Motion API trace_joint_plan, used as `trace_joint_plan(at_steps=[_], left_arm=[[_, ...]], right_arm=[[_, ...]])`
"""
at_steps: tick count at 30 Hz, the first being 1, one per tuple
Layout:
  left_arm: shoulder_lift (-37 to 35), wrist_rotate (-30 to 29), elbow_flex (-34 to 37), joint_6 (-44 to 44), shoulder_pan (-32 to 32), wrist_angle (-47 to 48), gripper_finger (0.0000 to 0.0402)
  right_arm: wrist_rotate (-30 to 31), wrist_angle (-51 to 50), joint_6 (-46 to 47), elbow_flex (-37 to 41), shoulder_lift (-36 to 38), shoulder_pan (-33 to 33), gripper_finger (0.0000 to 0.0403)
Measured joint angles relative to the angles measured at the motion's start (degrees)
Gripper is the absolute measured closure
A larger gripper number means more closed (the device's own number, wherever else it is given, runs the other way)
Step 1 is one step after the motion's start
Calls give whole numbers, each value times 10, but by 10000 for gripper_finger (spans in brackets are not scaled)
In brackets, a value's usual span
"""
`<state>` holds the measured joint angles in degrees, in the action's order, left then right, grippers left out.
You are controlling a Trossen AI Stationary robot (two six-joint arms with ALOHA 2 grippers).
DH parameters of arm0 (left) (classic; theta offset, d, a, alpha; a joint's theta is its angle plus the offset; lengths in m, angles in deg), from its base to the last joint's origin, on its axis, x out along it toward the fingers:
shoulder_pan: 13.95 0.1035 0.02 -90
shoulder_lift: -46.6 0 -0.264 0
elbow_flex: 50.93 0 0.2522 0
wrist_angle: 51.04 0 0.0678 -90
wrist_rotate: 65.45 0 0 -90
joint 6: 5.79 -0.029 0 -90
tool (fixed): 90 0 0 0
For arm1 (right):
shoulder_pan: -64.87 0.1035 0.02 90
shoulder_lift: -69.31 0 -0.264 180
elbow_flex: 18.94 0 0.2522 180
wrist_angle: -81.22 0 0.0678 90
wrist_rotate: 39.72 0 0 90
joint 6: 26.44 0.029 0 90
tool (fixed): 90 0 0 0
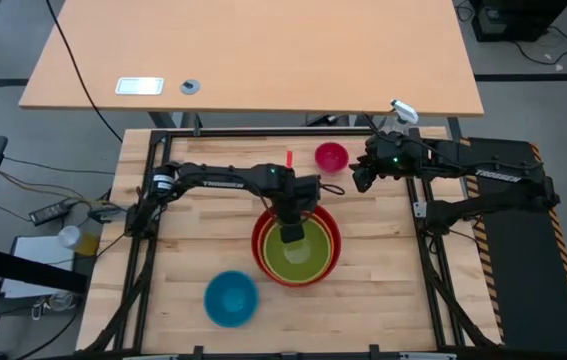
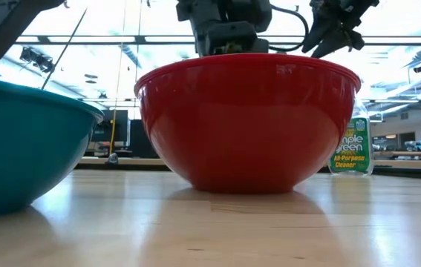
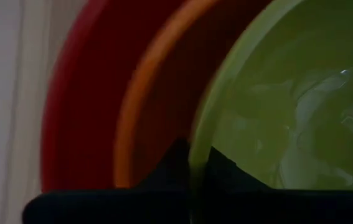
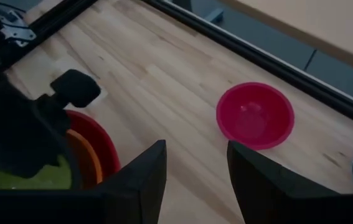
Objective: Nest bowls inside each other by size order
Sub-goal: Stack the green bowl on top of the orange bowl, then stack the blue bowl on top of the green bowl
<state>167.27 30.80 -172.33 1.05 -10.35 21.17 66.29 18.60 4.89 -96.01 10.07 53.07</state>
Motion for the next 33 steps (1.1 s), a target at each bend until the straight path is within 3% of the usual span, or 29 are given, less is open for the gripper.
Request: trace_joint_plan(at_steps=[6,11,15,26,31,33], left_arm=[[-1,-54,0,-6,4,-8,323],[-1,-50,0,-2,3,-8,232],[-9,-43,0,5,2,6,189],[-80,-42,-4,-49,1,10,178],[-81,76,7,-108,-8,3,178],[-81,83,27,-131,-21,2,181]], right_arm=[[2,2,-4,0,-1,7,227],[6,4,-9,0,-1,8,227],[9,4,-11,0,-1,8,227],[11,4,-6,0,-1,8,227],[11,8,1,0,-1,8,227],[11,8,2,0,-1,8,227]])
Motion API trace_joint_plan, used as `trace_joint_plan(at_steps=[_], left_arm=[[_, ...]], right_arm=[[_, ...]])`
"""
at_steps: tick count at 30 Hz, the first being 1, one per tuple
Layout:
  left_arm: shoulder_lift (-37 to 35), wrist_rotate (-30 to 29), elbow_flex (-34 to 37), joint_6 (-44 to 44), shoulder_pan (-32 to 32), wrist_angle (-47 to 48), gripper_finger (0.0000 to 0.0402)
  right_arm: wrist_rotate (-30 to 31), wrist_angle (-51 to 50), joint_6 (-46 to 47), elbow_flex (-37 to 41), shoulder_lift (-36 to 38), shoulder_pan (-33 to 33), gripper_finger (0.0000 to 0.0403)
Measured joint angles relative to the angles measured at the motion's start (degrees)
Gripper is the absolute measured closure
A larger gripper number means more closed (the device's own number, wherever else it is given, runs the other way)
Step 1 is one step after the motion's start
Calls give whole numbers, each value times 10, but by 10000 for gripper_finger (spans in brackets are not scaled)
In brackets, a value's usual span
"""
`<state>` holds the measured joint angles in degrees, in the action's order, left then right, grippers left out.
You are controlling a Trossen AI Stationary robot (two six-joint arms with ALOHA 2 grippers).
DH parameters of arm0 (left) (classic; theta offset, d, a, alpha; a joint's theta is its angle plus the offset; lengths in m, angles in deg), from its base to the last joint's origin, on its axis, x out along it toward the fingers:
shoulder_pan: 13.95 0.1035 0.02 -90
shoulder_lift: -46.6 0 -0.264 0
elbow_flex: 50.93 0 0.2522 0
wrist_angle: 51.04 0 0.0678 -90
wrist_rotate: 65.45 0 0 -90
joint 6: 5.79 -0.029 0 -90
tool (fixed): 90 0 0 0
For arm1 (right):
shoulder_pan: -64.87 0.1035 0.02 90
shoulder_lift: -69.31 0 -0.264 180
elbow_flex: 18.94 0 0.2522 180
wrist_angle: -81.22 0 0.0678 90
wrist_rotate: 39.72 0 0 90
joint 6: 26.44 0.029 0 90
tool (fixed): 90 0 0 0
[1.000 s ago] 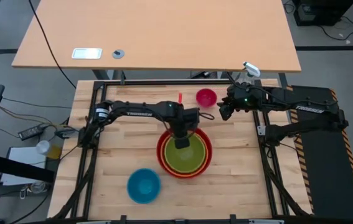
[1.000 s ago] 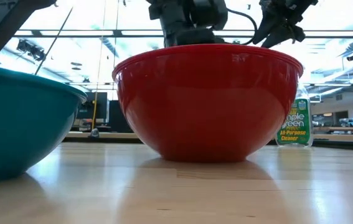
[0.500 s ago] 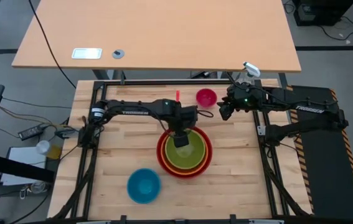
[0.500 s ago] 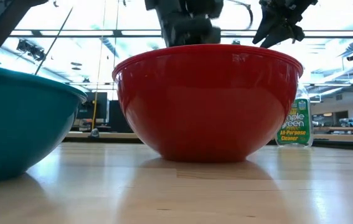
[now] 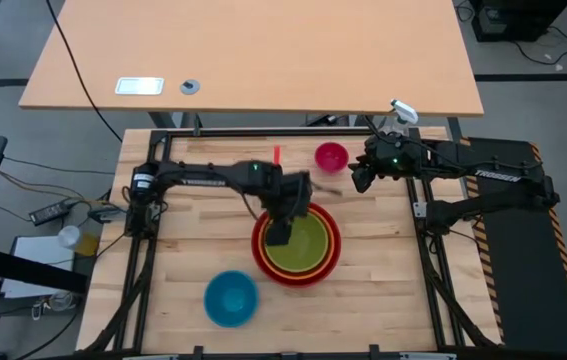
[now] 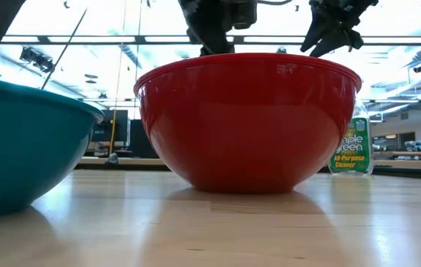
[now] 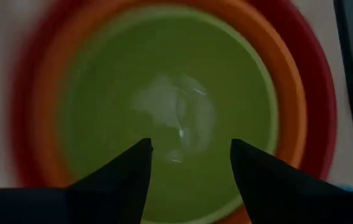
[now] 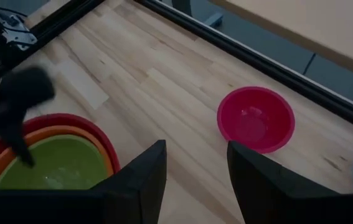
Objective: Nest bowls inside each other by size order
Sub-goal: Stack the blue bowl on top of the green bowl
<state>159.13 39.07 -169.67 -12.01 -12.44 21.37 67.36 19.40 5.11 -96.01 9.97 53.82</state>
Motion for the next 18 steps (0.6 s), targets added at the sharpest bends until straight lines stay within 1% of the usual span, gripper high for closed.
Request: trace_joint_plan(at_steps=[4,6,8,11,15,18], left_arm=[[-4,19,40,-9,-16,1,193],[-24,18,66,-8,-24,-10,202],[-64,14,109,-6,-38,-35,211],[-143,12,206,29,-49,-92,222],[-258,-13,319,110,-59,-153,229],[-326,-40,384,188,-85,-154,230]], right_arm=[[0,0,0,0,0,0,227],[0,0,0,0,0,0,227],[-1,0,0,0,0,0,227],[-4,0,0,0,0,1,227],[-6,0,-1,0,0,1,227],[-6,2,-8,0,0,1,227]])
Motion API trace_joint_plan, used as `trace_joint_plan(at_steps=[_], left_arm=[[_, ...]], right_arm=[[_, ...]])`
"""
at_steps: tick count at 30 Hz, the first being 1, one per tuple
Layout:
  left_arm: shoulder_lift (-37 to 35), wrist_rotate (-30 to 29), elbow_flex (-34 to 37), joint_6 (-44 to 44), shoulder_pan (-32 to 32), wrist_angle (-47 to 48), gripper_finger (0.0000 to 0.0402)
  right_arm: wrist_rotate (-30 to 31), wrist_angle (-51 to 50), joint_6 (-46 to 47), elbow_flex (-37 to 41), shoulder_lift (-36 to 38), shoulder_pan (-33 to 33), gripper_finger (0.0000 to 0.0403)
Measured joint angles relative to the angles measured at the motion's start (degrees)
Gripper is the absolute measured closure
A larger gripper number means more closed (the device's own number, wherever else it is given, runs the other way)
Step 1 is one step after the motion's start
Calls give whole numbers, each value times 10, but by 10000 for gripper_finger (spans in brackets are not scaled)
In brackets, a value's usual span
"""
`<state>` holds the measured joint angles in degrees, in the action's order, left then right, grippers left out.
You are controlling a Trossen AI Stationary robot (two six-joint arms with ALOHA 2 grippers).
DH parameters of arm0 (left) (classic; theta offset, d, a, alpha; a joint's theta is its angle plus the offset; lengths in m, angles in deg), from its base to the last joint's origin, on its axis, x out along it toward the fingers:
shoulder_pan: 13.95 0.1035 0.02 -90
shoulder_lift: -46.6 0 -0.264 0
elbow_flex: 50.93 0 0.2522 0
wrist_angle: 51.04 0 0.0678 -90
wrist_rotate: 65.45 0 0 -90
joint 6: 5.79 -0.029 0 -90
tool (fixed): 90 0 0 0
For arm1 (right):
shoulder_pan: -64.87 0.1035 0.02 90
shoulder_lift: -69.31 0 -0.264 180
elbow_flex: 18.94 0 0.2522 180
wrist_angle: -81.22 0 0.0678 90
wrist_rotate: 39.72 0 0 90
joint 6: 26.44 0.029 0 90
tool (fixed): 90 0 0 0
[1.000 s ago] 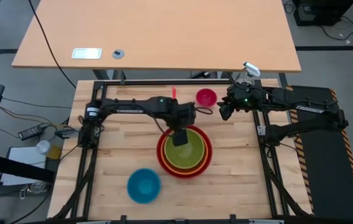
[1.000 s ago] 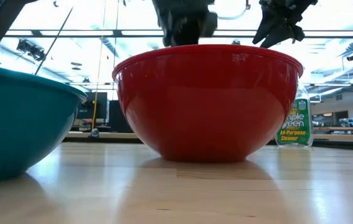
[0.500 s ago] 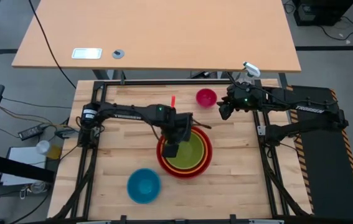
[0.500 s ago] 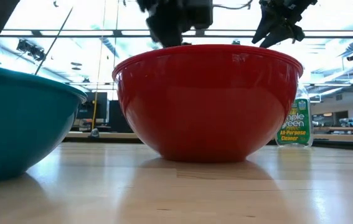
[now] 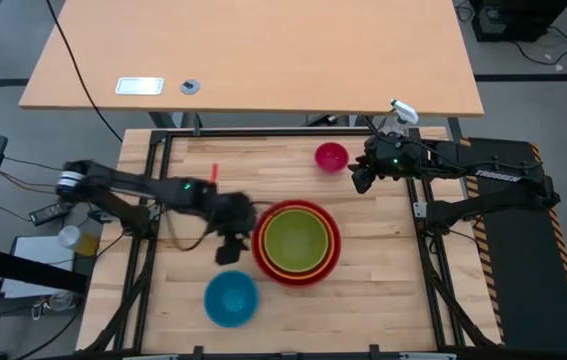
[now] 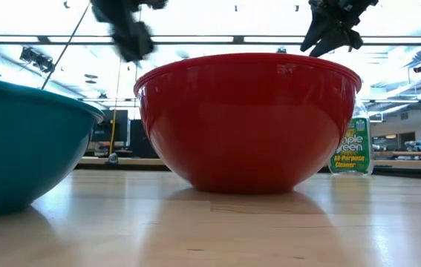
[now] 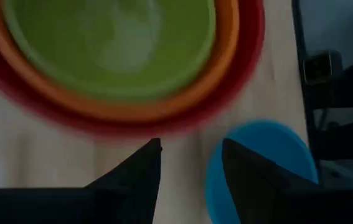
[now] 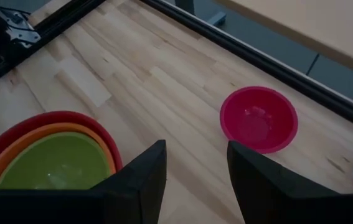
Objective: Nest bowls inside each other by size order
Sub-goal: Stack the blue bowl on top of the green bowl
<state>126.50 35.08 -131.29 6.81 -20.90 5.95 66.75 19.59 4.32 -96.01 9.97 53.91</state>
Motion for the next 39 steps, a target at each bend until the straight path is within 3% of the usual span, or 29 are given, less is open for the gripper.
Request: trace_joint_plan(at_steps=[5,10,19,29,33,39], left_arm=[[-60,-13,103,138,-41,-7,230],[-62,22,161,224,-86,-26,230],[-18,10,164,271,-135,-42,230],[64,9,164,330,-140,-71,232],[80,13,164,342,-140,-73,264],[83,28,164,348,-139,-81,366]], right_arm=[[0,19,-12,0,-3,0,227],[-1,38,-28,0,-13,0,227],[-17,52,-41,0,-45,0,227],[-57,82,-79,0,-58,0,227],[-58,88,-97,0,-58,0,227],[-57,88,-117,0,-58,0,227]])
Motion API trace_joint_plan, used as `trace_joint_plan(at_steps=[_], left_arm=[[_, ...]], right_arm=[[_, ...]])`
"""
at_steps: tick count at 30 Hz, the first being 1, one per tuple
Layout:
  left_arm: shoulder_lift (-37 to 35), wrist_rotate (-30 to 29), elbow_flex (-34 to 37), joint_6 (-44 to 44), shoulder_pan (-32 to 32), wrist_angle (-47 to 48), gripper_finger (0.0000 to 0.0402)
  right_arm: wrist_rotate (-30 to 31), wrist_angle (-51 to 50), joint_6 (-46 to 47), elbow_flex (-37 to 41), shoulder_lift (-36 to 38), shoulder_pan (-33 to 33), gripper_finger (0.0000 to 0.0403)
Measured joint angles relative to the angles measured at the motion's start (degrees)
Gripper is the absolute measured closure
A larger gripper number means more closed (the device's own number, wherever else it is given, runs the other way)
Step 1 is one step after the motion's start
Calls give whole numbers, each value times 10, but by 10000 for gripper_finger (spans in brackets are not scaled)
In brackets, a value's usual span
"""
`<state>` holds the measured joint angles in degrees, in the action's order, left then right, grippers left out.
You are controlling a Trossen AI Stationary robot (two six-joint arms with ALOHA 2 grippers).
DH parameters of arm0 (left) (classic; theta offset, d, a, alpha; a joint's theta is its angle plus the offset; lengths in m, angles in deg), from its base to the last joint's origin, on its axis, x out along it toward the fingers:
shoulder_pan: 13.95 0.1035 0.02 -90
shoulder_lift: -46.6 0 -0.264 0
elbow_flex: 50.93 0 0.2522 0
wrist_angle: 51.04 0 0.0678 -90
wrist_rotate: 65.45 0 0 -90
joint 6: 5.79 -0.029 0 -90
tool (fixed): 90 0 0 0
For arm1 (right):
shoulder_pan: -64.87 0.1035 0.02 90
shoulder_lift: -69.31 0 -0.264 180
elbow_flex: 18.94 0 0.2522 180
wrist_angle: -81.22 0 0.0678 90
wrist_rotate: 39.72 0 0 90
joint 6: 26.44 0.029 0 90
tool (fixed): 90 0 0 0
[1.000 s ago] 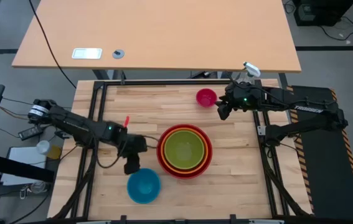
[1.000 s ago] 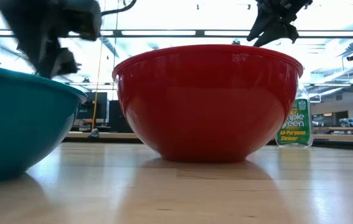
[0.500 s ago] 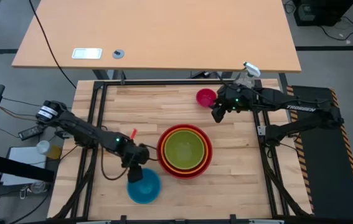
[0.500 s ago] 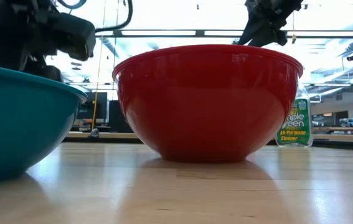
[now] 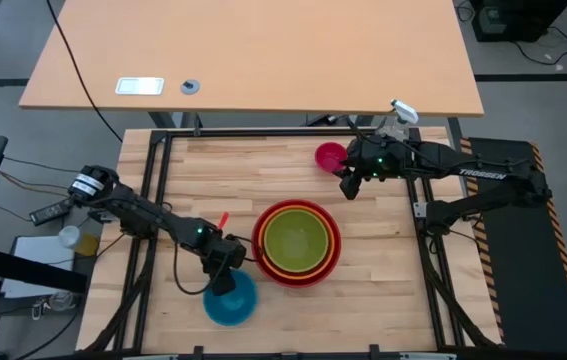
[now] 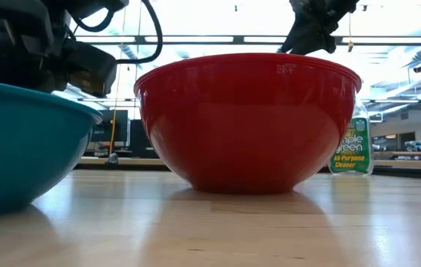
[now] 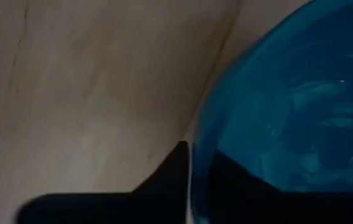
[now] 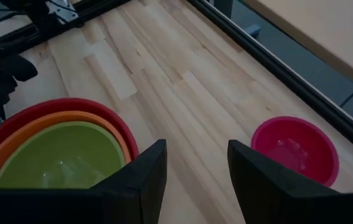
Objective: Nest bowls inside each other by size order
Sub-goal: Stack the blue bowl on top of the green bowl
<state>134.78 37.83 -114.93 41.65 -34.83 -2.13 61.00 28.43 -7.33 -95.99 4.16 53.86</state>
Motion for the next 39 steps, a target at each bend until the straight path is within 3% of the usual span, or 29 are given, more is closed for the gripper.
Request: trace_joint_plan(at_steps=[2,8,16,24,29,39], left_arm=[[0,3,0,2,0,1,388],[-2,6,0,19,0,3,389],[-81,98,-2,-41,5,-48,390],[-119,40,-76,-68,99,-23,391],[-68,16,-181,-140,173,36,391],[126,-3,-370,-234,264,100,392]], right_arm=[[0,0,-7,0,0,0,227],[0,2,-13,0,0,-3,227],[-28,18,-13,0,0,-15,227],[-33,18,-11,0,0,-16,227],[-31,17,-12,0,0,-25,227],[-32,11,-13,0,0,-37,227]])
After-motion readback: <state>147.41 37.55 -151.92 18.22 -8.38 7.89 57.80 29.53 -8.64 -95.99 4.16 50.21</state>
